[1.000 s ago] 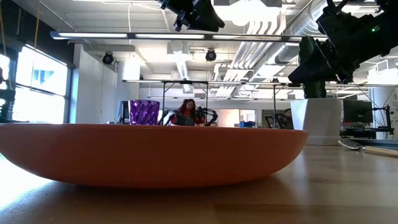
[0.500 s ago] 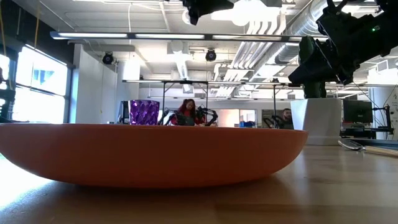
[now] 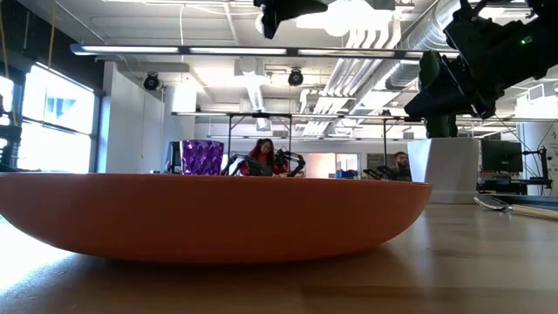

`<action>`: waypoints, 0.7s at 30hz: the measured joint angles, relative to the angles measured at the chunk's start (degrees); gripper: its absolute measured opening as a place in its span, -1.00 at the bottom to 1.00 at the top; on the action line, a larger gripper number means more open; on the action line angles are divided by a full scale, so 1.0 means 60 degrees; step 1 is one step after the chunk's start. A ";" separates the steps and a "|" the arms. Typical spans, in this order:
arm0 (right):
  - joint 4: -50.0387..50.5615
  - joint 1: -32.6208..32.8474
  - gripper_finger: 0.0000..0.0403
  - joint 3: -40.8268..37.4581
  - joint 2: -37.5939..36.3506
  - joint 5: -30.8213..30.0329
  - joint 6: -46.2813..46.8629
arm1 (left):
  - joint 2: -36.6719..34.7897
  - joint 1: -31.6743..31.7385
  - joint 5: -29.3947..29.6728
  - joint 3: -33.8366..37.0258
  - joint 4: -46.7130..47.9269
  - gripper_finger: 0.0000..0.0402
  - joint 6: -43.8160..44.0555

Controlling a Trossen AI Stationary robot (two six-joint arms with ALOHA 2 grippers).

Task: Pick and place plate/cup/fork/spoon on tray
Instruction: Put the orange plate into the serving tray

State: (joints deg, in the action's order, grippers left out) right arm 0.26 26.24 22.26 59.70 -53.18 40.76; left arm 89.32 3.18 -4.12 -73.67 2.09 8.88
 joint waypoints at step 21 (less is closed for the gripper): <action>0.0137 0.0026 -0.59 0.0000 -0.0001 0.0442 0.0134 | 0.0000 -0.1380 0.2157 -0.0004 0.3932 -0.36 0.1385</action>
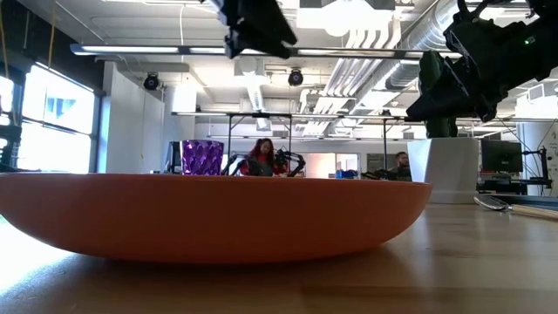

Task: Pick and place plate/cup/fork/spoon on tray
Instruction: Put the orange plate into the serving tray

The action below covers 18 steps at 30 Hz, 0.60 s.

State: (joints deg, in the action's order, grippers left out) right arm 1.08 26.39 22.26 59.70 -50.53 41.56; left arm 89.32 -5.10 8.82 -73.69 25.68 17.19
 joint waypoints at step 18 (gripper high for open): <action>0.0010 -0.0018 -0.59 0.0000 -0.0003 -0.0216 0.0321 | 0.0321 -0.1930 0.2380 -0.0011 0.1639 -0.36 0.0597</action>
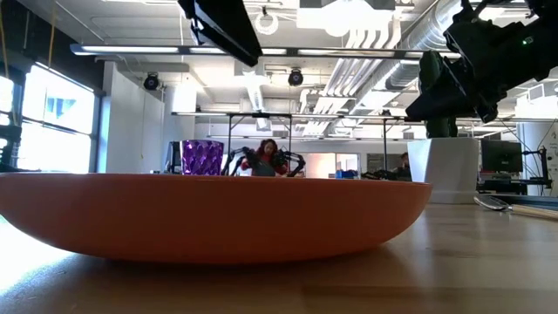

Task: Pick and place plate/cup/fork/spoon on tray
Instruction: Put the orange plate into the serving tray

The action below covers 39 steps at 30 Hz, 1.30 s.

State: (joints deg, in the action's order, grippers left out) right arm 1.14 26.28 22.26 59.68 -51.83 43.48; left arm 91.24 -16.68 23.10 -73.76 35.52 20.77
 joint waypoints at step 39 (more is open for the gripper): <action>0.0136 0.0000 -0.59 0.0000 0.0000 -0.0038 0.0007 | 0.2564 0.1364 -0.2438 0.0007 0.1727 -0.09 0.0517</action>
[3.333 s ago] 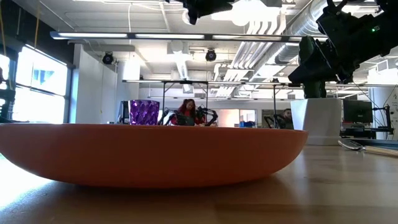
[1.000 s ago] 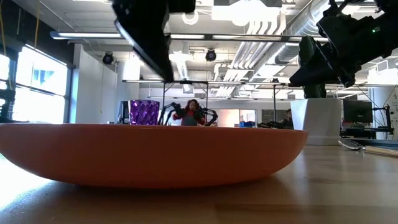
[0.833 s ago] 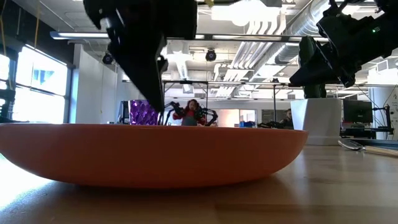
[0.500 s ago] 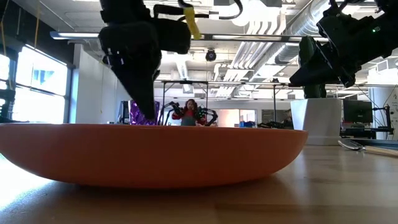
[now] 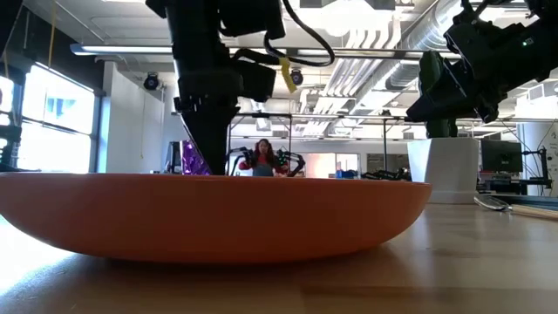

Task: Pick and place plate/cup/fork/spoon on tray
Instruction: Put the orange plate into the serving tray

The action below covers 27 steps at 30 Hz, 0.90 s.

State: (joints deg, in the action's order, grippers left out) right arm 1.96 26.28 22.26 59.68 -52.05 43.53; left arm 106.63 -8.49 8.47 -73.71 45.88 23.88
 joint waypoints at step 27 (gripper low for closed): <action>0.0066 0.0000 -0.59 0.0000 0.0000 -0.0006 0.0095 | 0.0328 -0.0158 -0.0593 0.0007 -0.0689 -0.86 -0.0522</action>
State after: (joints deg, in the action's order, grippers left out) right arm 2.35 26.28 22.26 59.68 -52.09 44.10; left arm 108.60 -9.44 4.91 -73.67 41.74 20.74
